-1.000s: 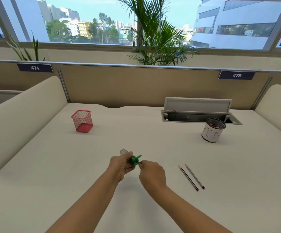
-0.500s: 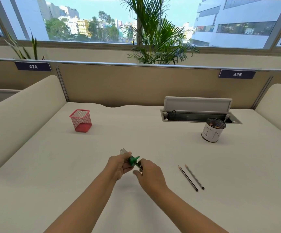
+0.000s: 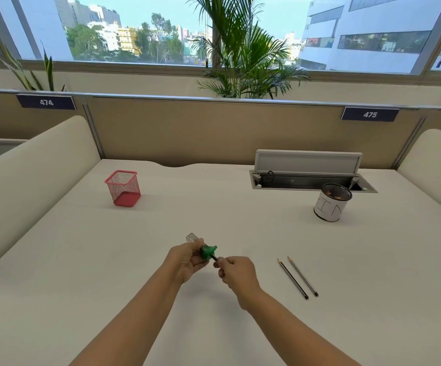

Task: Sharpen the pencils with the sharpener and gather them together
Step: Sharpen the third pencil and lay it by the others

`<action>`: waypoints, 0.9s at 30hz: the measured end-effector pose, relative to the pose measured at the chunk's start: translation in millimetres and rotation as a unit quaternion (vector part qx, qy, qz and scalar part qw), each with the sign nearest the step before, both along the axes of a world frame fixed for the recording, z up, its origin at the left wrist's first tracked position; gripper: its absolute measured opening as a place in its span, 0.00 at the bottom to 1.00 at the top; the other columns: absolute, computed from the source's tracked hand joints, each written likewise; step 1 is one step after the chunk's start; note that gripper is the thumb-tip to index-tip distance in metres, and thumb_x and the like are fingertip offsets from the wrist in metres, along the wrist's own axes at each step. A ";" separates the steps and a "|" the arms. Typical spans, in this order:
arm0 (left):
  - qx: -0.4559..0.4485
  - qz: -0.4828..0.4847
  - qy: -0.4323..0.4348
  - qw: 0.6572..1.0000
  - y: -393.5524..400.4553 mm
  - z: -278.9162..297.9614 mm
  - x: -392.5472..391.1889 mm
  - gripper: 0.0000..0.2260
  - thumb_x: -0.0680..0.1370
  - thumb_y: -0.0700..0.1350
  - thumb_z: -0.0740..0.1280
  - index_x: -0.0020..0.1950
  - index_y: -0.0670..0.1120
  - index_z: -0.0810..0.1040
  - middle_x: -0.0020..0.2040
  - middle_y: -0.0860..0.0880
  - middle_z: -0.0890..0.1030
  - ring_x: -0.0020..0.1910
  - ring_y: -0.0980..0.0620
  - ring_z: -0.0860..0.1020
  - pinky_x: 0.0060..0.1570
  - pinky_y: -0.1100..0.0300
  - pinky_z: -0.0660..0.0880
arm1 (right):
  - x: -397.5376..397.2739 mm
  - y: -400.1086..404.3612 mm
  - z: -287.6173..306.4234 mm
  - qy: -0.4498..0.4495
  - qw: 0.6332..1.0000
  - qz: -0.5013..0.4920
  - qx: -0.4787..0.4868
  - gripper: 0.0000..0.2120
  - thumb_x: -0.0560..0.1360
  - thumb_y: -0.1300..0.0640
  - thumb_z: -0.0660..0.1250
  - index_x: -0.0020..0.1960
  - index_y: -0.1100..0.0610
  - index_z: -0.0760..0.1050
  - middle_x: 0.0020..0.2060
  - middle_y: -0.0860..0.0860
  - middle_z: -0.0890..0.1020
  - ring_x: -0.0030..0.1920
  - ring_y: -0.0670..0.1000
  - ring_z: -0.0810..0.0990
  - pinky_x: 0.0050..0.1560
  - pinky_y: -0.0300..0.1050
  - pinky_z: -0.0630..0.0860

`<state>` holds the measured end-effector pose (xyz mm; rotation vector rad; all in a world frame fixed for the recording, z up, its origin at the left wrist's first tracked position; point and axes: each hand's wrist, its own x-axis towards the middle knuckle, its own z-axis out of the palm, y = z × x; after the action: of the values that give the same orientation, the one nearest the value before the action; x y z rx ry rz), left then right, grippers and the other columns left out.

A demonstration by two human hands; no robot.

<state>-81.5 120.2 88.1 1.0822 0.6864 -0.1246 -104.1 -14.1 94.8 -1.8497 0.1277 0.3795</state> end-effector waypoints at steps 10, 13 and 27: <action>-0.020 0.057 -0.007 0.998 10.8 -1.8 6.0 0.08 0.78 0.41 0.63 0.40 0.40 0.72 0.40 0.41 0.78 0.23 0.51 0.81 0.43 0.52 0.75 | -1.8 -25.6 -7.8 -0.006 1.000 -0.002 0.026 0.09 0.77 0.58 0.62 0.43 0.57 0.79 0.31 0.48 0.79 0.30 0.46 0.72 0.34 0.35 0.69; -0.025 0.053 0.000 0.998 7.4 -2.2 5.8 0.08 0.78 0.41 0.64 0.40 0.40 0.72 0.40 0.41 0.79 0.28 0.48 0.82 0.44 0.52 0.76 | -1.1 -28.0 -8.4 -0.010 1.000 -0.003 0.026 0.09 0.77 0.58 0.61 0.44 0.57 0.79 0.32 0.48 0.79 0.31 0.46 0.72 0.34 0.34 0.69; -0.024 0.068 0.025 0.997 13.4 -16.7 -4.3 0.07 0.77 0.41 0.65 0.40 0.40 0.73 0.40 0.42 0.78 0.39 0.46 0.79 0.55 0.49 0.73 | 6.6 -59.8 -51.7 -0.121 0.968 -0.030 -0.219 0.11 0.79 0.58 0.59 0.57 0.58 0.76 0.50 0.52 0.79 0.44 0.47 0.74 0.42 0.36 0.67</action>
<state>-85.8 133.6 71.3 0.9856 0.7974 -0.0507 -97.5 -73.9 43.2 -2.3077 0.1045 0.0813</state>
